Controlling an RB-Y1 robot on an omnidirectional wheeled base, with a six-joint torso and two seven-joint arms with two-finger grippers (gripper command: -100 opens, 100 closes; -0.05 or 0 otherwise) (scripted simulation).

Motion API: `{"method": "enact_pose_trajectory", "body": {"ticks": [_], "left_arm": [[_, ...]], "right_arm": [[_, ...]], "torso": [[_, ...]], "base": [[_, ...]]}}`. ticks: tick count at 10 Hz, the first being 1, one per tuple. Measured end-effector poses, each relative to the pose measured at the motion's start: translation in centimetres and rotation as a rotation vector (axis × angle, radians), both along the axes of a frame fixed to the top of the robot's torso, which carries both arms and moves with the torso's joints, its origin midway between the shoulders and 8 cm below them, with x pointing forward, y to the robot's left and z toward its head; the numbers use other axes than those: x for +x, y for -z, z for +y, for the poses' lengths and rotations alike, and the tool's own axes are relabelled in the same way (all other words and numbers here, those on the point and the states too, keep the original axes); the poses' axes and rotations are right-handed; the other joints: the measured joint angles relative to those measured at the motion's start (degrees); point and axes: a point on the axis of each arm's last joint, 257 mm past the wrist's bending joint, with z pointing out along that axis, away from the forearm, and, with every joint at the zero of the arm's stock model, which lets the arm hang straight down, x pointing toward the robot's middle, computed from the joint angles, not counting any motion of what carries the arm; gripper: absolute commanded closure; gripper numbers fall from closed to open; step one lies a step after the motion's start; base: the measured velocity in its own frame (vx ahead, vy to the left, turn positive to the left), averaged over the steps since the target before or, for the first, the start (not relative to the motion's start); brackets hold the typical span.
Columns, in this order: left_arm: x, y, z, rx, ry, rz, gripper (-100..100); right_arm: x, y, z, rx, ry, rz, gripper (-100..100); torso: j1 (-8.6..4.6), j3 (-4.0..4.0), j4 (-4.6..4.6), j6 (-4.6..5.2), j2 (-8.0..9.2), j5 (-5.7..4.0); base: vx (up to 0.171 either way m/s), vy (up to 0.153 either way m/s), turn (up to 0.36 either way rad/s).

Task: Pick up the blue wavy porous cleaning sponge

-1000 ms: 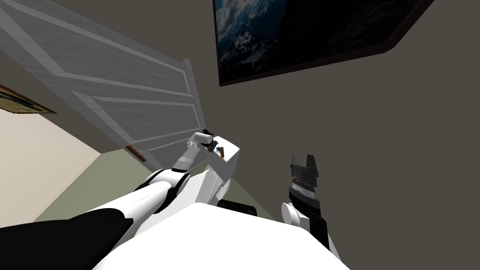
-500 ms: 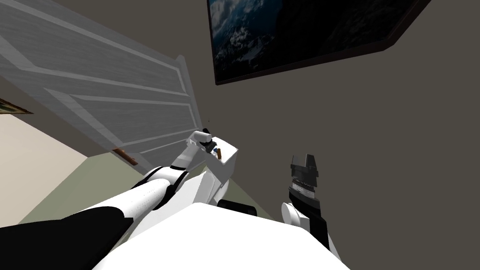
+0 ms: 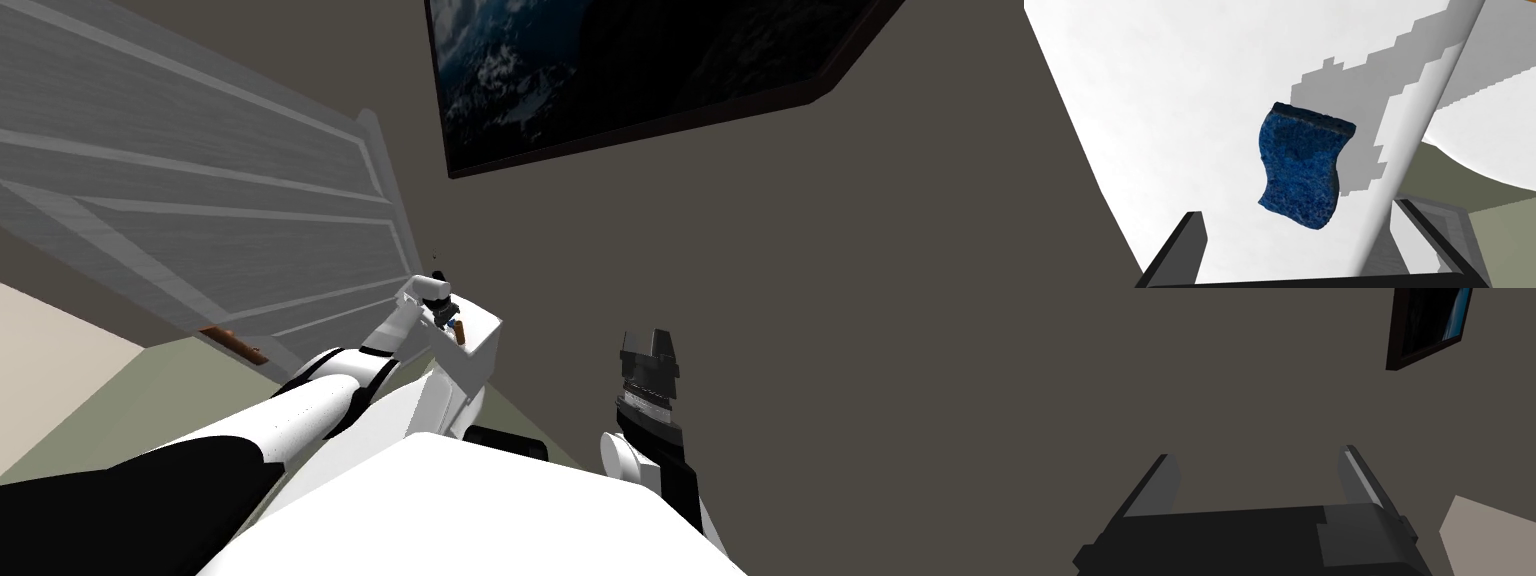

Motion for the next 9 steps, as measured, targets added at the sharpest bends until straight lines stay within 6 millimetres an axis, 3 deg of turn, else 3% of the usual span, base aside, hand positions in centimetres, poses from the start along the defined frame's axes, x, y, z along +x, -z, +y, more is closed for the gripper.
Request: {"method": "enact_pose_trajectory", "body": {"ticks": [9], "left_arm": [[-4.5, 0.2, 2.2, 0.03, 0.045, 0.221, -100]], "right_arm": [[0.0, 0.0, 0.0, 0.0, 0.0, 0.0, 0]], "torso": [[0.01, 0.02, 0.01, -0.02, 0.04, 0.01]], "base": [[0.035, -0.009, -0.051]]}}
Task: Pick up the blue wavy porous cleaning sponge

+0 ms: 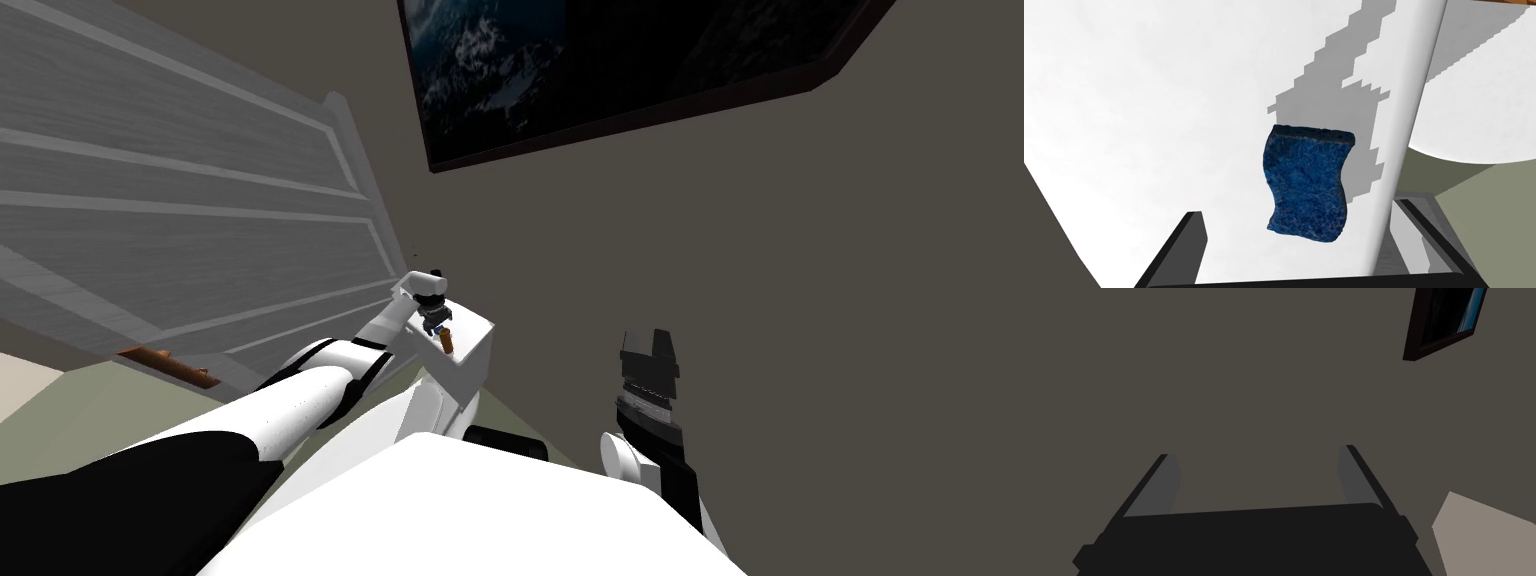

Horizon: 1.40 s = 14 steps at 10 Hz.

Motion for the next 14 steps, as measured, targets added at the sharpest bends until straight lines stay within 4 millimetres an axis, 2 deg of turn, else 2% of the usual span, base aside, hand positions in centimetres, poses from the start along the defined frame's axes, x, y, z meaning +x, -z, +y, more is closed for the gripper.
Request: {"method": "enact_pose_trajectory", "body": {"ticks": [2, 3, 4, 7, 8, 12, 13, 14], "left_arm": [[-1.2, 0.1, 0.3, 0.002, 0.003, 0.045, -100], [-1.3, 0.1, 0.3, 0.002, 0.003, 0.049, 0], [-1.2, 0.1, 0.3, 0.002, 0.003, 0.049, -100], [-1.2, 1.9, 0.1, 0.002, -0.003, 0.05, -100], [-1.1, 2.0, 0.1, 0.002, -0.003, 0.048, 100], [-1.1, 2.0, 0.1, 0.002, -0.003, 0.048, 100], [-1.1, 2.0, 0.1, 0.002, -0.003, 0.048, 0], [-1.1, 2.0, 0.1, 0.002, -0.003, 0.048, 100]], "right_arm": [[0.0, 0.0, 0.0, 0.0, 0.0, 0.0, 0], [0.0, 0.0, 0.0, 0.0, 0.0, 0.0, 0], [0.0, 0.0, 0.0, 0.0, 0.0, 0.0, 0], [0.0, 0.0, 0.0, 0.0, 0.0, 0.0, 0], [0.0, 0.0, 0.0, 0.0, 0.0, 0.0, 0], [0.0, 0.0, 0.0, 0.0, 0.0, 0.0, 0], [0.0, 0.0, 0.0, 0.0, 0.0, 0.0, 0], [0.0, 0.0, 0.0, 0.0, 0.0, 0.0, 0]], "torso": [[0.01, 0.02, 0.01, -0.01, 0.03, 0.0], [0.02, 0.04, 0.01, -0.01, 0.08, 0.01], [0.03, 0.06, 0.02, -0.01, 0.11, 0.01], [0.12, 0.09, 0.03, -0.01, 0.15, 0.03], [0.08, 0.09, 0.04, -0.02, 0.15, 0.02], [0.05, 0.05, 0.01, -0.01, 0.1, 0.02], [0.05, 0.05, 0.01, -0.01, 0.1, 0.02], [0.05, 0.05, 0.01, -0.01, 0.1, 0.02]], "base": [[0.018, -0.005, -0.013], [0.0, 0.0, 0.0], [-0.004, 0.011, -0.024], [-0.004, 0.017, -0.018], [0.0, 0.0, 0.0], [0.0, 0.0, 0.0], [0.0, 0.0, 0.0], [0.003, -0.014, 0.031]]}}
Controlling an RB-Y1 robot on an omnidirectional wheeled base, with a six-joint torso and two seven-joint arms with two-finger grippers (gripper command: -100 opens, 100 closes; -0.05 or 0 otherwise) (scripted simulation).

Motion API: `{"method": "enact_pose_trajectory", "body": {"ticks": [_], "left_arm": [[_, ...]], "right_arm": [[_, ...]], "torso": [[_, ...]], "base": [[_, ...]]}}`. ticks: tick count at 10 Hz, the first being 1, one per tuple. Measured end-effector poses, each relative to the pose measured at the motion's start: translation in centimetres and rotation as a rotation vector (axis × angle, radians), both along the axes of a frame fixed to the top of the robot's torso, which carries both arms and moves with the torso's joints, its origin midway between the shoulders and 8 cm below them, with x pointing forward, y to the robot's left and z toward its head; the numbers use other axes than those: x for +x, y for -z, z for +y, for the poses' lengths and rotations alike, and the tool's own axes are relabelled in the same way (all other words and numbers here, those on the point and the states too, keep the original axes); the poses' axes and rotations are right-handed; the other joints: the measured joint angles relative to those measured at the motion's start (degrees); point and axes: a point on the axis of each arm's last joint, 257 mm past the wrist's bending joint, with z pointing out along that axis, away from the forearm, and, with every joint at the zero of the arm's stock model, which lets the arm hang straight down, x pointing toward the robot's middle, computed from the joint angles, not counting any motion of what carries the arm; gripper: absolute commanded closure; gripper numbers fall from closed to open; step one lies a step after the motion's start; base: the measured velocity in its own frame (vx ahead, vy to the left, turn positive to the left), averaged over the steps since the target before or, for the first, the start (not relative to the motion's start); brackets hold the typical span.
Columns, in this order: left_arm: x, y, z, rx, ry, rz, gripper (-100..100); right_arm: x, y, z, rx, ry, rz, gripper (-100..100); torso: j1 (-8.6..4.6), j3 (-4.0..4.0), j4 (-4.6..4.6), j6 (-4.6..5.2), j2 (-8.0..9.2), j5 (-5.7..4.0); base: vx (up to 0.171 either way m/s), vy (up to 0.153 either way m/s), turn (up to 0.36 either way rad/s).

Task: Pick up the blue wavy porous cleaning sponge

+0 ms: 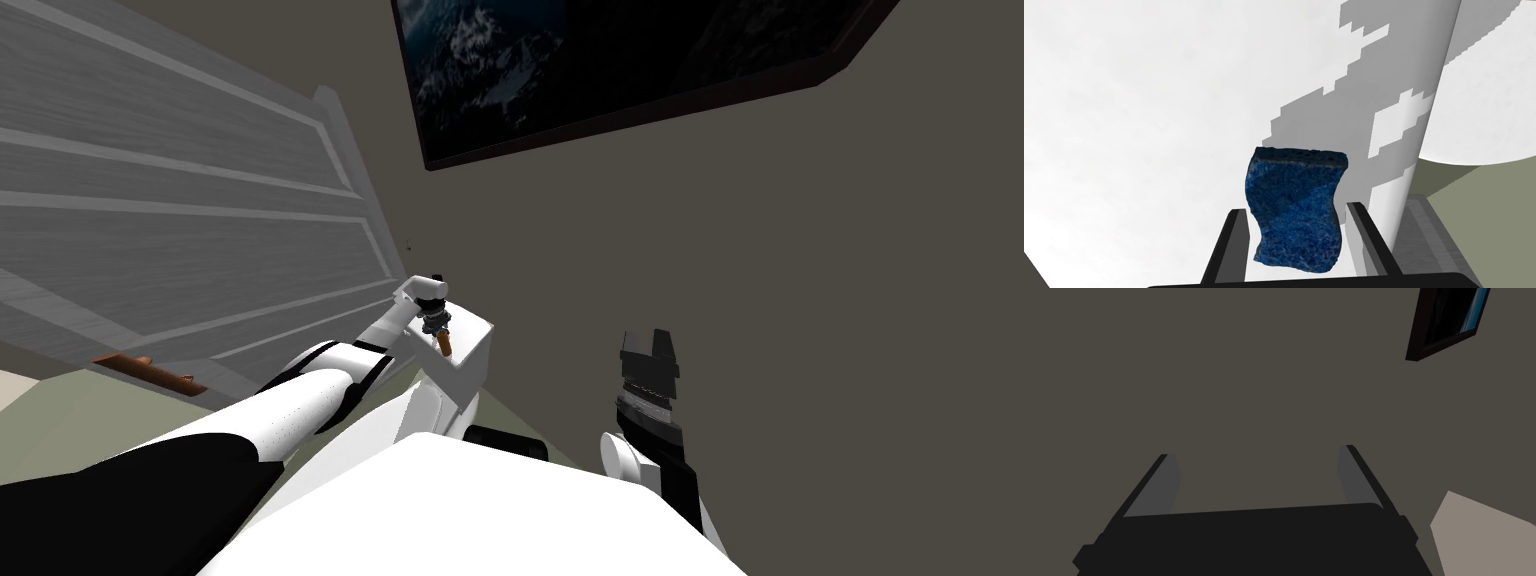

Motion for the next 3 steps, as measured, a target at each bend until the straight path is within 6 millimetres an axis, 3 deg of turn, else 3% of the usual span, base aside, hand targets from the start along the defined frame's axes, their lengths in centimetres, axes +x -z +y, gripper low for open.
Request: {"method": "enact_pose_trajectory", "body": {"ticks": [2, 3], "left_arm": [[0.01, -1.22, 0.13, 0.0, 0.004, -0.002, 100], [-0.02, -1.32, 0.15, 0.001, 0.004, -0.001, 0]], "right_arm": [[0.0, 0.0, 0.0, 0.0, 0.0, 0.0, 0], [0.0, 0.0, 0.0, 0.0, 0.0, 0.0, 0]], "torso": [[-0.09, 0.02, 0.02, -0.03, 0.01, -0.04], [-0.06, 0.0, 0.0, -0.01, 0.01, -0.02]], "base": [[0.007, -0.015, 0.024], [0.0, 0.0, 0.0]]}}
